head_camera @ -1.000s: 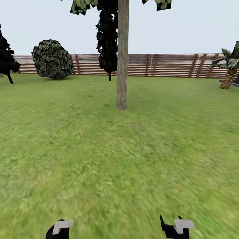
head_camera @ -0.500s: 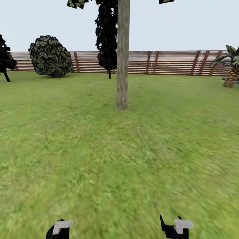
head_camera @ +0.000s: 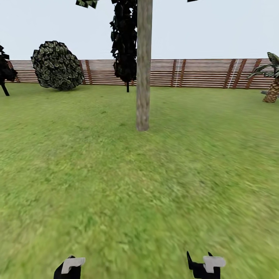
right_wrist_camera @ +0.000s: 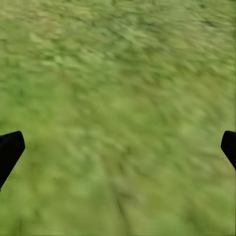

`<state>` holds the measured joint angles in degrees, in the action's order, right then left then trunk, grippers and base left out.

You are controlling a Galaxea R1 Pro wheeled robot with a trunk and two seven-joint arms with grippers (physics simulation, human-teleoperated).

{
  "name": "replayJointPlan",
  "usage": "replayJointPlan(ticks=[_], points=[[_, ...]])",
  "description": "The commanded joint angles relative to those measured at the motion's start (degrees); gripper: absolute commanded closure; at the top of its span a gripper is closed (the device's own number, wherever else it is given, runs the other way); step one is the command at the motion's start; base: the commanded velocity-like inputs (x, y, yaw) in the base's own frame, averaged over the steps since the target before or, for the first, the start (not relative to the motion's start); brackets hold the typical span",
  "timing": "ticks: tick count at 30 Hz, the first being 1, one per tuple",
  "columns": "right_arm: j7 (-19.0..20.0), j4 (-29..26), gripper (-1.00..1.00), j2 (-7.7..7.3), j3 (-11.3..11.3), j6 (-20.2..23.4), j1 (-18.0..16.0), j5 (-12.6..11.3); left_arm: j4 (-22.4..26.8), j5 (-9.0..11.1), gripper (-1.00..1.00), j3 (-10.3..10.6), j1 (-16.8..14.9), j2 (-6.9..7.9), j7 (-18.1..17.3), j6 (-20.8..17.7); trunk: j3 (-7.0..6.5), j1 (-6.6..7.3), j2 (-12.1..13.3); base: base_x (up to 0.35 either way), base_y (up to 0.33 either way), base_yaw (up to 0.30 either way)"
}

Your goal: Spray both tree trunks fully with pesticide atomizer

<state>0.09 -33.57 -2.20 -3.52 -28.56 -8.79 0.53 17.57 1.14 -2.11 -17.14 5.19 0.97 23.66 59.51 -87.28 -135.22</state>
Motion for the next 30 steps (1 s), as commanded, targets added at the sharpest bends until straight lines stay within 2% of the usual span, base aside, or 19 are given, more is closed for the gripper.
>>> replayJointPlan(ticks=[1,10,30], points=[[0.0,0.0,-1.0,0.0,0.0,0.0,0.0,0.0,0.0,0.0,1.0,0.0,0.0,0.0,0.0,0.0,0.0,0.0,0.0,0.34,0.0,0.0],[0.0,0.0,-1.0,0.0,0.0,0.0,0.0,0.0,0.0,0.0,1.0,0.0,0.0,0.0,0.0,0.0,0.13,0.0,0.0,0.34,0.0,0.0],[0.0,0.0,-1.0,0.0,0.0,0.0,0.0,0.0,0.0,0.0,1.0,0.0,0.0,0.0,0.0,0.0,1.91,0.0,0.0,0.34,0.0,0.0]])
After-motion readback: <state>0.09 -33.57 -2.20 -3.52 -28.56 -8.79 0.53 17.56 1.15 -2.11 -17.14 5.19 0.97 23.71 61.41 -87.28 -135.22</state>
